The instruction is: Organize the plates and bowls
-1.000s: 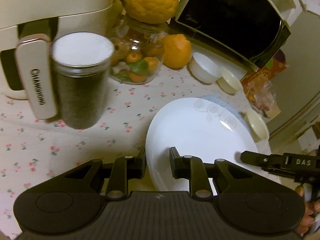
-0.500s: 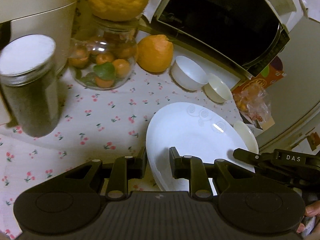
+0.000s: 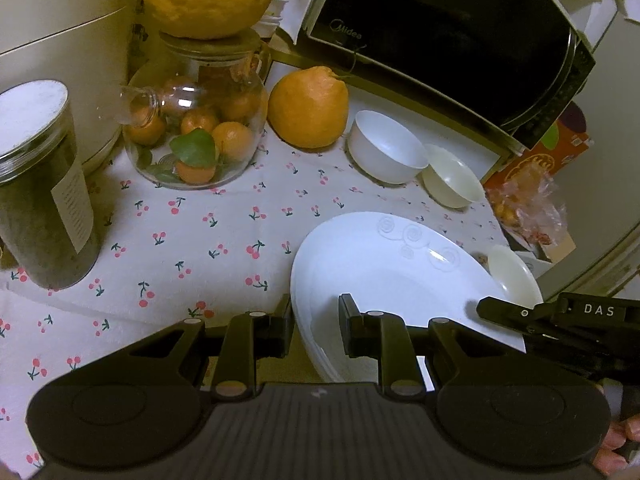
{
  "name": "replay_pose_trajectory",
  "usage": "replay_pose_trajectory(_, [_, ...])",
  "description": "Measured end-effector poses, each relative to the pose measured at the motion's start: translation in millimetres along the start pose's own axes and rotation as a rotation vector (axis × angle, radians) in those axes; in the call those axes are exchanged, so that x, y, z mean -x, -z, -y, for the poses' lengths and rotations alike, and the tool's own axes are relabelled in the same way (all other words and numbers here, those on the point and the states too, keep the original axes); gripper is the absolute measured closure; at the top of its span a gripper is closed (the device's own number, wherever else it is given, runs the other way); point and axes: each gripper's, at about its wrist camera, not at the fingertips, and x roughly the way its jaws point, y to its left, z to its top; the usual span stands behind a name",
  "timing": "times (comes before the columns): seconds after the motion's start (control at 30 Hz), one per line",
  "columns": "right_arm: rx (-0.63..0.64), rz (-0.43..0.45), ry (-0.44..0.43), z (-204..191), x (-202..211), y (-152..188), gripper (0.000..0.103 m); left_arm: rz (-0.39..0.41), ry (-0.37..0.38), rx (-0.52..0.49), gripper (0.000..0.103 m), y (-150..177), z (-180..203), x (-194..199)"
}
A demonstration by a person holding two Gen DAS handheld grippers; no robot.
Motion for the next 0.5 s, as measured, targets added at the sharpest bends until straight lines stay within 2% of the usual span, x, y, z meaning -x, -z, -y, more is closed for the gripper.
replay_pose_trajectory(0.2, [-0.005,0.001,0.015,3,-4,-2,0.086,0.003,-0.048,-0.061,0.083,2,10,-7])
replay_pose_trajectory(0.5, [0.015,0.016,0.039,2,-5,-2,0.086,0.003,-0.077,-0.083,0.082,3,16,-12])
